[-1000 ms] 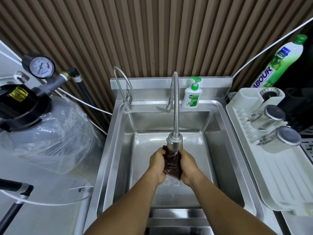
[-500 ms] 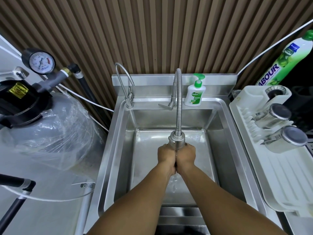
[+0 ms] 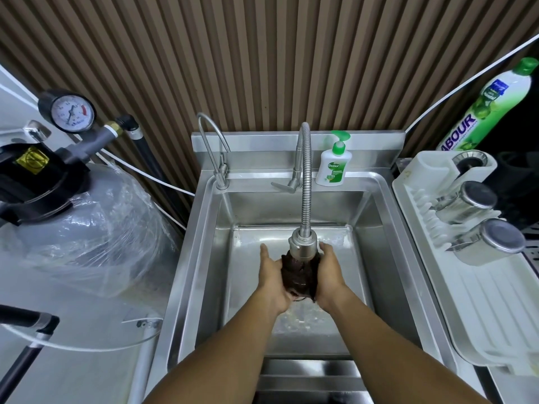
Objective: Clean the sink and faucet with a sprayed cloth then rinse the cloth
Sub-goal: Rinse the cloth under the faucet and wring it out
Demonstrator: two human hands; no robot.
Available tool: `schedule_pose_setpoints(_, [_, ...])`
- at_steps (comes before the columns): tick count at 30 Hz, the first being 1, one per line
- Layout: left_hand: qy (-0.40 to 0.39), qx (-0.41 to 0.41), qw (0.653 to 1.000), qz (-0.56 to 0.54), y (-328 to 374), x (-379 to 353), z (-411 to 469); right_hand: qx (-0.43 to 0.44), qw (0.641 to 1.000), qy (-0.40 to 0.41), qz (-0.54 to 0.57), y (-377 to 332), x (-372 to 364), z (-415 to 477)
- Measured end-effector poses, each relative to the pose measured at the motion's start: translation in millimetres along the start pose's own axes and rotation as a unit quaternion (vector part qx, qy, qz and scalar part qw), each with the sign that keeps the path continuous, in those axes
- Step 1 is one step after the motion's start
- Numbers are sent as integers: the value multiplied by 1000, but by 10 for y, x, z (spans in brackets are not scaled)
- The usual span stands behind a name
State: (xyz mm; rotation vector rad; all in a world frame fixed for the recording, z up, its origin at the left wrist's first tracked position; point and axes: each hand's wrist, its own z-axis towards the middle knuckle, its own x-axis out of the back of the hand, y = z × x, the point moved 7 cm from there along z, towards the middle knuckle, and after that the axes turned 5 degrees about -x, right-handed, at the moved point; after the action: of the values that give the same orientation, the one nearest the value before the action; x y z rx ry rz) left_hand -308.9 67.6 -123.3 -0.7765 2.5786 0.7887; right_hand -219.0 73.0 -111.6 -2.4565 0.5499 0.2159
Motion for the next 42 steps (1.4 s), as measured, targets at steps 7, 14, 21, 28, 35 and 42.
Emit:
schedule_pose_setpoints(7, [-8,13,1000,-11,-28,326,-18,-12,987,-97,131,183,245,-36])
schedule_pose_setpoints(14, [-54,-33,990,124,35,64,-67,52,996,-72,10,114,78,-163])
schedule_pose_setpoints(21, [69,-177,956,225,208,-76,-23,121,987,76,-71,-72,-53,-88])
schedule_pose_setpoints(28, [113,-130,964,202,56,-61,-34,104,977,156,-100,-6,-33,31])
schedule_pose_setpoints(35, [105,-142,958,226,125,-82,-71,92,976,171,-92,-19,9,19])
schedule_pose_setpoints(42, [96,-136,954,248,179,-113,-30,93,978,165,-91,-68,-11,87])
